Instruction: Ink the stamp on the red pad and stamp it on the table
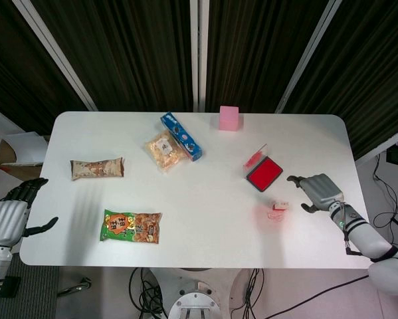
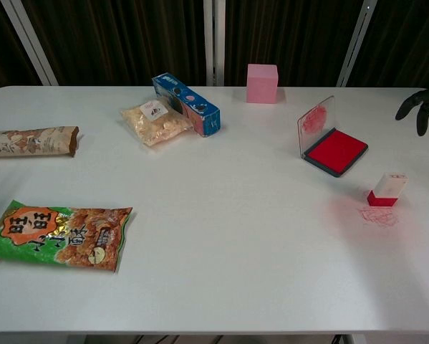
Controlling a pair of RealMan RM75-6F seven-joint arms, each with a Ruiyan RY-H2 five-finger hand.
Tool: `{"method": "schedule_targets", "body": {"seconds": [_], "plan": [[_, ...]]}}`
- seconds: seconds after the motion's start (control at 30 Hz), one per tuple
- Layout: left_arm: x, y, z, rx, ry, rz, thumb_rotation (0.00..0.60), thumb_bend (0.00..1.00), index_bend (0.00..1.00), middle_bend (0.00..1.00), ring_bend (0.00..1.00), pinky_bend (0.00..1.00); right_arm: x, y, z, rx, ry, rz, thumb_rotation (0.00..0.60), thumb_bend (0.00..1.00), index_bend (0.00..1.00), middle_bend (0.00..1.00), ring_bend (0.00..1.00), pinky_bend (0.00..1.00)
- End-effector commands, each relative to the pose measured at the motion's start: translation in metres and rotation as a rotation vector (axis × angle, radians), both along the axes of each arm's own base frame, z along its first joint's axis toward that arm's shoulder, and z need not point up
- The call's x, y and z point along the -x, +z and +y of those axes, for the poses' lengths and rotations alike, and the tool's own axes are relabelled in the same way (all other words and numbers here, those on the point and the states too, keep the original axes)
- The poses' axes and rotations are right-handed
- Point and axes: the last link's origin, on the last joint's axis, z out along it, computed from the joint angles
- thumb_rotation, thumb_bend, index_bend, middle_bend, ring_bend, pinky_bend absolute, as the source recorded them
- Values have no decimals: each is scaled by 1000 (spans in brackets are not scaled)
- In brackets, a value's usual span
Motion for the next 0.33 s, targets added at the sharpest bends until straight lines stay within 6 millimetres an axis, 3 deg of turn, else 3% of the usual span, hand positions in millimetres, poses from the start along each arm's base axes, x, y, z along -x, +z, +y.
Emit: {"method": "schedule_targets", "body": {"seconds": [0.03,0.07,0.1,0.13,0.2,0.33], "plan": [[-1,2,0,-9,0,4,493,171,141,132,118,206,22,62,72,285,45,-78,600,172,18,130,275,658],[-1,3,0,-12,0,7,494,171,141,132,118,206,29,65,78,339,57,-70,600,145,0,60,114,436],[-1,4,0,-14,0,12,493,171,141,132,118,206,37,67,85,417,71,-71,600,118,0,12,16,212],[-1,5,0,-16,1,16,495,171,141,132,118,206,42,65,90,470,77,-87,600,98,0,0,0,66],[-2,6,0,-19,1,20,494,171,141,132,118,206,52,59,99,547,63,-138,600,80,0,0,0,0],[-3,6,1,-18,-3,26,492,171,141,132,118,206,72,46,110,603,12,-173,600,75,0,0,0,0]]}}
